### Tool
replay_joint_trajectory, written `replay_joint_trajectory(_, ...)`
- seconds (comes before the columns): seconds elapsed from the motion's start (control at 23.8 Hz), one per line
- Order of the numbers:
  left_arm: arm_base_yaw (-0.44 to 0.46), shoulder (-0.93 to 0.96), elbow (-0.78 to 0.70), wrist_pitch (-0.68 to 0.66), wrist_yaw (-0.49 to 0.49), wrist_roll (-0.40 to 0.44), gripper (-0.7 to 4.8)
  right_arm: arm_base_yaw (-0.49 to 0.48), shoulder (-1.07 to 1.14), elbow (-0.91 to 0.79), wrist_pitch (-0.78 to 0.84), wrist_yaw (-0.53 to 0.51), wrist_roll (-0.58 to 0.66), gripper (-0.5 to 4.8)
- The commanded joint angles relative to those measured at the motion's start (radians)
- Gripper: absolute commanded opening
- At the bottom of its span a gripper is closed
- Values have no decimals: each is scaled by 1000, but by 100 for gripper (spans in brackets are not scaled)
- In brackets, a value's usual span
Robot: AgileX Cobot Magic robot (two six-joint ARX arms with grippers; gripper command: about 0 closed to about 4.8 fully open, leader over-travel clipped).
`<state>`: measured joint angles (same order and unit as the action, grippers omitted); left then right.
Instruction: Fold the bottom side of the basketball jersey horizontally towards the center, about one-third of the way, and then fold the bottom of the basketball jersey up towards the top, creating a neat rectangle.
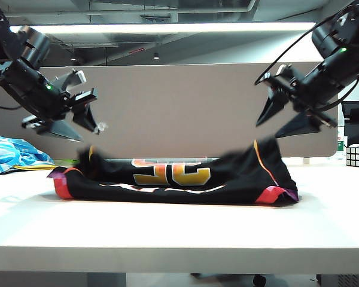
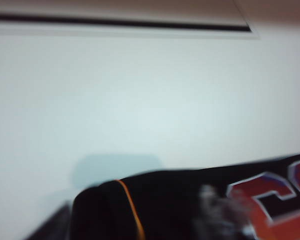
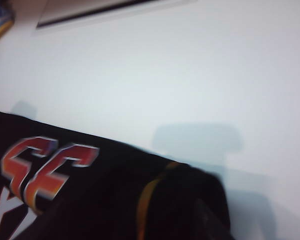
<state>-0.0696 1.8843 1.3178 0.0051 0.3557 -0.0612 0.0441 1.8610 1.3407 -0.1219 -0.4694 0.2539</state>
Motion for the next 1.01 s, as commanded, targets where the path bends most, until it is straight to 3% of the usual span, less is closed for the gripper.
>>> replay_joint_trajectory(0.04,33,-27,8,-11,-7,10,372,-47,-25,23,-46,-23,-2,296)
replay_joint_trajectory(0.13,48,-53,8,-51,0,-2,363,-74,-50,22,-100,-48,-6,293)
replay_joint_trajectory(0.29,71,-138,6,-133,35,16,254,-113,-113,21,-216,-60,-90,290)
replay_joint_trajectory(0.42,79,-223,-6,-187,52,43,161,-123,-188,2,-274,-60,-147,214)
replay_joint_trajectory(0.46,79,-290,-23,-229,59,47,60,-122,-261,-37,-276,-61,-164,115)
replay_joint_trajectory(0.5,79,-325,-35,-244,72,47,-11,-122,-299,-59,-270,-61,-171,64)
replay_joint_trajectory(0.55,79,-362,-52,-254,80,48,-1,-122,-351,-87,-269,-60,-180,10)
replay_joint_trajectory(0.59,79,-412,-79,-262,78,47,-5,-123,-393,-109,-268,-57,-183,-10)
replay_joint_trajectory(0.8,79,-655,-238,-261,75,47,-5,-123,-634,-234,-262,-24,-202,-8)
replay_joint_trajectory(0.88,79,-838,-383,-257,66,46,-5,-122,-810,-330,-261,-5,-232,-8)
replay_joint_trajectory(1.01,78,-957,-492,-257,67,23,-5,-122,-923,-405,-246,0,-232,-8)
